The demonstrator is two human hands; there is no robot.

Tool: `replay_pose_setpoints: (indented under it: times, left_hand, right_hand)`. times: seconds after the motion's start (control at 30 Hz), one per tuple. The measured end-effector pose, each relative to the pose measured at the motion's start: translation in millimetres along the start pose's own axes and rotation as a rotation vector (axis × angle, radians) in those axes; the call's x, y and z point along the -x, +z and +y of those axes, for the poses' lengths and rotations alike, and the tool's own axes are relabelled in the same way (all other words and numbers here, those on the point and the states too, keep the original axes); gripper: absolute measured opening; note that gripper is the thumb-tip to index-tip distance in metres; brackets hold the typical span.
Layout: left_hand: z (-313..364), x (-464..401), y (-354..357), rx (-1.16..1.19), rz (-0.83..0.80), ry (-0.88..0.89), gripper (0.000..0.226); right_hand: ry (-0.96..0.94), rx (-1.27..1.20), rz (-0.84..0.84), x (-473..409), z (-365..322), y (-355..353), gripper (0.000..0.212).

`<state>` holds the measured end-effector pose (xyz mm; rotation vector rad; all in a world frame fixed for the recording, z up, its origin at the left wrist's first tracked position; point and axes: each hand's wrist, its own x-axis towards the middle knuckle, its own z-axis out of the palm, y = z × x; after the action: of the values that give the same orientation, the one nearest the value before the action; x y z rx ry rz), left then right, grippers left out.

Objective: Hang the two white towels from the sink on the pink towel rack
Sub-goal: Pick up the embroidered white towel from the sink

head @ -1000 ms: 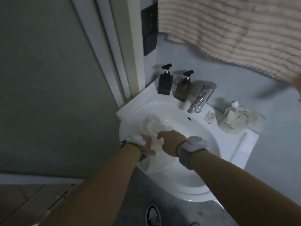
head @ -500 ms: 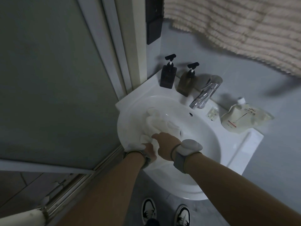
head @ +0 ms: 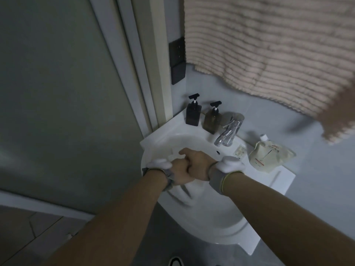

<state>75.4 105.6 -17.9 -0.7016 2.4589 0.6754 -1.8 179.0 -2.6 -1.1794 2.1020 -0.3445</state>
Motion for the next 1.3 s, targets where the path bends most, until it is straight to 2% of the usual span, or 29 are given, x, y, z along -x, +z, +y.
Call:
replay_pose_setpoints:
  times: [0.03,0.13,0.23,0.33,0.43,0.6,0.7,0.77,0.93,1.1,1.3]
  left_hand:
    - [3.0,1.9,-7.1,-0.014,-0.024,0.041,0.033]
    - [12.1,14.7,-43.4,0.007,0.092,0.161,0.011]
    - [19.8,30.1,-71.6,0.048,0.225,0.235,0.025]
    - [28.4,42.5,-94.8,0.098,0.299,0.301,0.03]
    - [40.6,55.3,-118.8,0.004,0.333,0.266,0.029]
    - [53.5,70.9,-154.1,-0.145,0.396,0.329,0.019]
    - [54.1,76.0,-167.7,-0.227,0.442,0.36,0.01]
    - [54.4,77.6,-177.0,-0.268,0.461,0.386,0.007]
    - [58.7,88.6,-199.9,-0.336,0.519,0.398,0.012]
    - [45.8,92.0,-213.8,-0.331,0.593,0.393,0.017]
    - [32.8,98.7,-230.6,-0.365,0.651,0.315,0.02]
  right_hand:
    - [-0.002,-0.018,0.001,4.1,-2.6,-8.3,0.063]
    - [0.015,-0.113,0.07,13.7,-7.2,-33.1,0.051]
    - [0.036,-0.167,0.147,23.4,-9.3,-55.0,0.037]
    - [0.033,-0.096,0.139,36.0,-13.8,-72.4,0.039]
    - [-0.019,0.027,0.2,49.9,-18.1,-87.1,0.028]
    - [-0.034,0.213,0.322,60.8,-24.7,-119.7,0.017]
    - [-0.014,0.269,0.397,67.3,-27.0,-137.2,0.021]
    - [-0.019,0.286,0.42,66.2,-25.3,-144.9,0.015]
    - [0.052,0.309,0.504,72.3,-18.9,-163.6,0.028]
    - [0.114,0.307,0.563,86.9,0.7,-181.1,0.024]
    - [0.227,0.335,0.553,101.8,19.1,-204.8,0.021]
